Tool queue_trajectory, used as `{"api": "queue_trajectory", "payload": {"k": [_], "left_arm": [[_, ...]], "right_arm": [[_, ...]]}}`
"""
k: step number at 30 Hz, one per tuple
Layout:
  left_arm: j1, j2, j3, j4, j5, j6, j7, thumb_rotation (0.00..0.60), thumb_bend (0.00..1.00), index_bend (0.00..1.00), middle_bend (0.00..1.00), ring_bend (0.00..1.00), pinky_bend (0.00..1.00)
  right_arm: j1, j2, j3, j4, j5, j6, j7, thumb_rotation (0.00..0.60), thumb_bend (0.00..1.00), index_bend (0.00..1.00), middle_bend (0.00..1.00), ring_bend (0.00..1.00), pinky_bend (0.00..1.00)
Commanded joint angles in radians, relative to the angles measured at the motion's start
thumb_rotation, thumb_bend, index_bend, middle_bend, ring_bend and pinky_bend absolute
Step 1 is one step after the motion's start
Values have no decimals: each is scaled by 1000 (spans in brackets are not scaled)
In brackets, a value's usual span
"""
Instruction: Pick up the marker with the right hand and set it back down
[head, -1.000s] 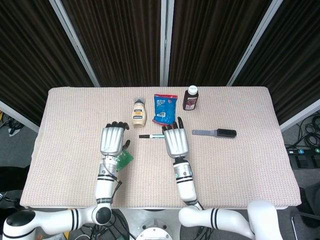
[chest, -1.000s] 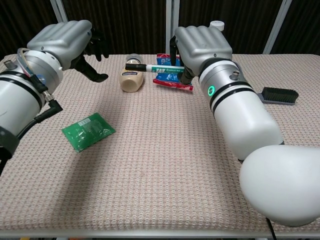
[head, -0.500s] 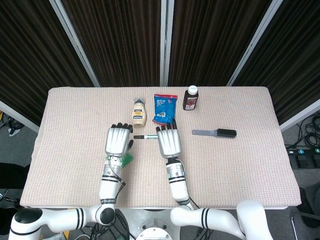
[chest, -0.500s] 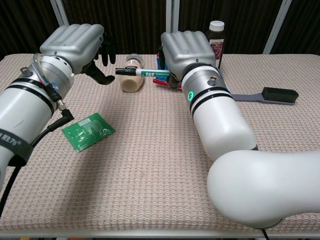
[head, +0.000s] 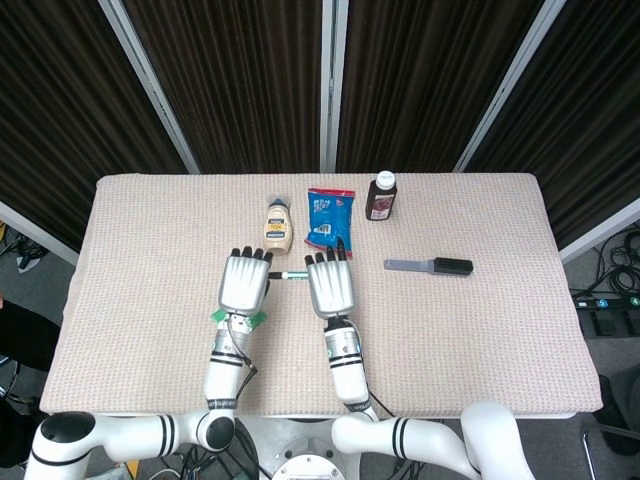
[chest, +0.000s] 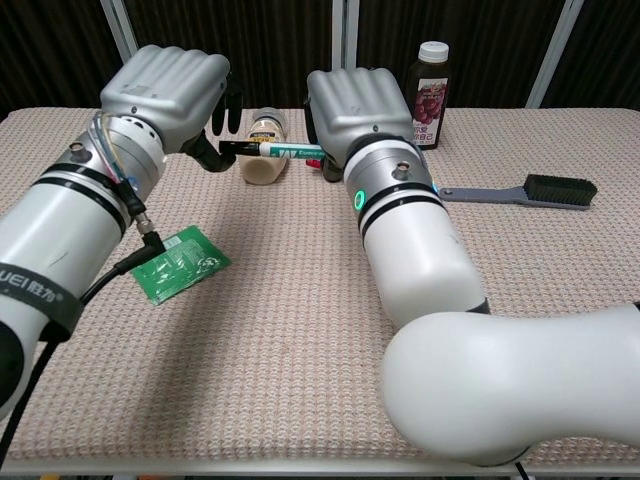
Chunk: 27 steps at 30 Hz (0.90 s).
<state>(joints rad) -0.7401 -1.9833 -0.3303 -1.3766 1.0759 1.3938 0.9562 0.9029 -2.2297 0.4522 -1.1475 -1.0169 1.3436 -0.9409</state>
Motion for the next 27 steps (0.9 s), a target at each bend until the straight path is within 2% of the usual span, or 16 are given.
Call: {"api": "queue_trajectory", "payload": {"k": [1,23,27], "left_arm": [[-6,-2,0,4,0,-2,8,600,269,522,510,438,507],[-13,-26,14,37,-22,-17,13,600,299,543,531,461,528],[-14,-31,14,46,-18,-14,8,600,354,572,559,491,556]], "right_arm": [[1,-4,2,4,2,2,-1,600,349,629,589,289,153],[2,-11,6,9,6,-14,0,600,347,629,588,289,160],[2,-14,4,13,6,-14,-1,600,348,629,588,290,160]]}}
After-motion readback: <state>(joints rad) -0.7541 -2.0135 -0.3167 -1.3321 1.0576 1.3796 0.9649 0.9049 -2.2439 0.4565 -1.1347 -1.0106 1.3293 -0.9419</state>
